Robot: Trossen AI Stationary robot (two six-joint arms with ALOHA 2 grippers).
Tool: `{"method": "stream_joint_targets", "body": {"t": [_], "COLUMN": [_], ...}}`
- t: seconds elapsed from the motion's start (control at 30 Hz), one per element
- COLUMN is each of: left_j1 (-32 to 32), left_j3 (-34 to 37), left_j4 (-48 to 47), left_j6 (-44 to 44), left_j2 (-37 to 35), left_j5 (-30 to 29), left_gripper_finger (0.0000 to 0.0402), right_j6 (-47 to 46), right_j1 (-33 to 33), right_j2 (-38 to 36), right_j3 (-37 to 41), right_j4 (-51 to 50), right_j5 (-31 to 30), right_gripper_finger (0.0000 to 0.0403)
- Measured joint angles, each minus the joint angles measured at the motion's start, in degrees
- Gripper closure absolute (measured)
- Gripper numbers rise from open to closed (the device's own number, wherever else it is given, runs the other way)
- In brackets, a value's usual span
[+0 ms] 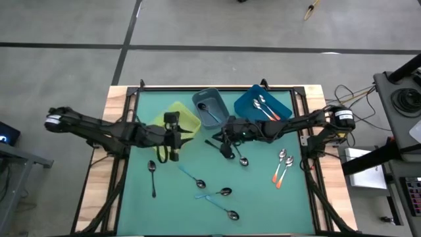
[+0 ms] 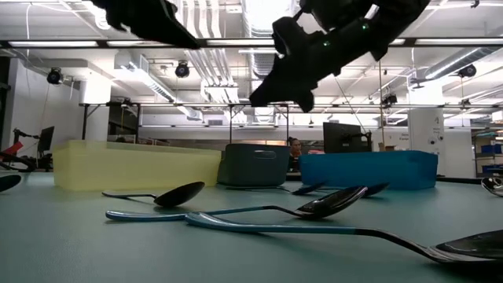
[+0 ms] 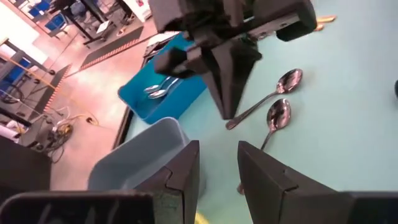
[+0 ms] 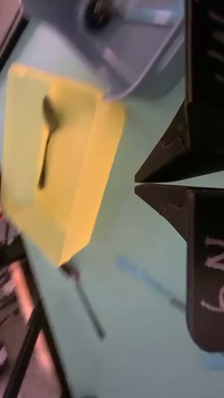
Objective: Sort silverware by color (type)
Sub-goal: Put the black spoon into the yellow bin
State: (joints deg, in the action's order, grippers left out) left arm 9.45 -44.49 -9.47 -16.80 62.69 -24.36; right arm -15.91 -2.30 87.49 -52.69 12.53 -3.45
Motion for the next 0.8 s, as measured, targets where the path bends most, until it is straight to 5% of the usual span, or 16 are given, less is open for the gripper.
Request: {"method": "stream_joint_targets", "body": {"t": [0.23,0.8], "left_j1": [-0.12,-6.08], "left_j3": [1.40,-14.40], "left_j4": [8.41,9.03], "left_j6": [-2.29,-8.15], "left_j2": [9.86,36.60], "left_j5": [2.94,17.91], "left_gripper_finger": [0.0310,0.0310], "right_j6": [3.55,14.83], "right_j1": [1.93,1.83], "right_j2": [-6.05,-25.35], "right_j3": [2.12,17.07], "right_j4": [-2.49,7.57], "right_j5": [-4.16,-1.36], "right_gripper_finger": [0.0394,0.0394]}}
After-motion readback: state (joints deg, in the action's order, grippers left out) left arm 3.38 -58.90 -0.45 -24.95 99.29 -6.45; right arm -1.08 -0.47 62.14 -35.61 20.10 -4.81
